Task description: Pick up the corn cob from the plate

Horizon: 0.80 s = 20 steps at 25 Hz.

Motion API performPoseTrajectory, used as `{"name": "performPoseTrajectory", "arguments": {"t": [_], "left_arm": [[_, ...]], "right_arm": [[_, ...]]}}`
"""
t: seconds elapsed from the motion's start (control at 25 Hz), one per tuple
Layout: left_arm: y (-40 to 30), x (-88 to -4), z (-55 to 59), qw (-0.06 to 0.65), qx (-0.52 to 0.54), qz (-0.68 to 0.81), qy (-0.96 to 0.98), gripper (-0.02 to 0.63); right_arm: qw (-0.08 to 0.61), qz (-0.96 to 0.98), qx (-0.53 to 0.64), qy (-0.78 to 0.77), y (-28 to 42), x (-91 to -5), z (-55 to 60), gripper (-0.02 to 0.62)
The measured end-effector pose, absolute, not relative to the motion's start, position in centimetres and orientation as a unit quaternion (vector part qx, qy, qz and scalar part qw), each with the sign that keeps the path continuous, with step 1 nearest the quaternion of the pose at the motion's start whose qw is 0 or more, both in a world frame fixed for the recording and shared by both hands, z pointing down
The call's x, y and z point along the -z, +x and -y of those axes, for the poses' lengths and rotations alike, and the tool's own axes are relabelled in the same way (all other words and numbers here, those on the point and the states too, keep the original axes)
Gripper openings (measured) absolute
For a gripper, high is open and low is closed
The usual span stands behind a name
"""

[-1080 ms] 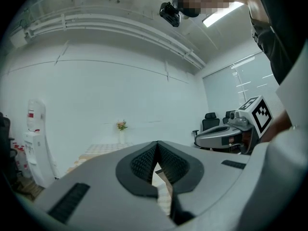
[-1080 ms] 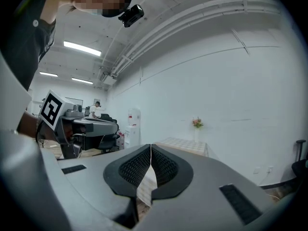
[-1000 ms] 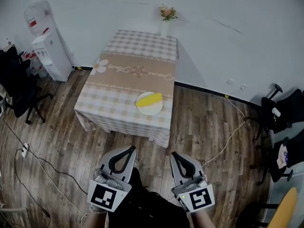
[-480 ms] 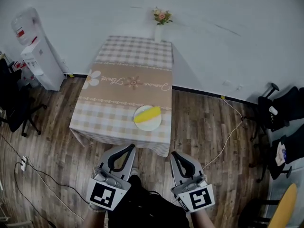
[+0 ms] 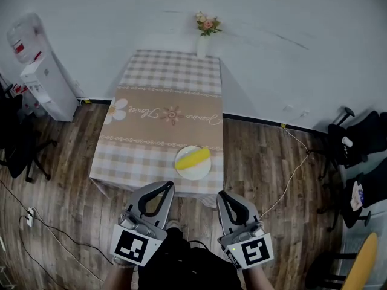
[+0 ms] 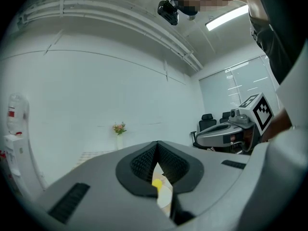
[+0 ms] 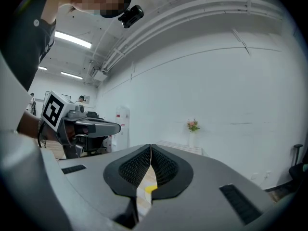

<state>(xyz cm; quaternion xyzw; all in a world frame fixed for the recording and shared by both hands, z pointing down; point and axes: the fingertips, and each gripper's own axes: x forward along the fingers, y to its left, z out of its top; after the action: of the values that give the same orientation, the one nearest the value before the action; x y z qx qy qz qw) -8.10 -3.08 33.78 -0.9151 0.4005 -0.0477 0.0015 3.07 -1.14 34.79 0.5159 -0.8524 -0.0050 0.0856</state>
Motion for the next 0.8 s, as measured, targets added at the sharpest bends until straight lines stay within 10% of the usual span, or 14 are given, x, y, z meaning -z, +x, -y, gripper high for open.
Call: {"name": "performPoseTrajectory", "arguments": {"t": [0.8], "left_arm": [[-9.1,-34.7,8.3,0.001,0.047,-0.373,-0.926,0.012]], "right_arm": [[0.097,0.837,0.0,0.539,1.8,-35.5,5.5,0.043]]}}
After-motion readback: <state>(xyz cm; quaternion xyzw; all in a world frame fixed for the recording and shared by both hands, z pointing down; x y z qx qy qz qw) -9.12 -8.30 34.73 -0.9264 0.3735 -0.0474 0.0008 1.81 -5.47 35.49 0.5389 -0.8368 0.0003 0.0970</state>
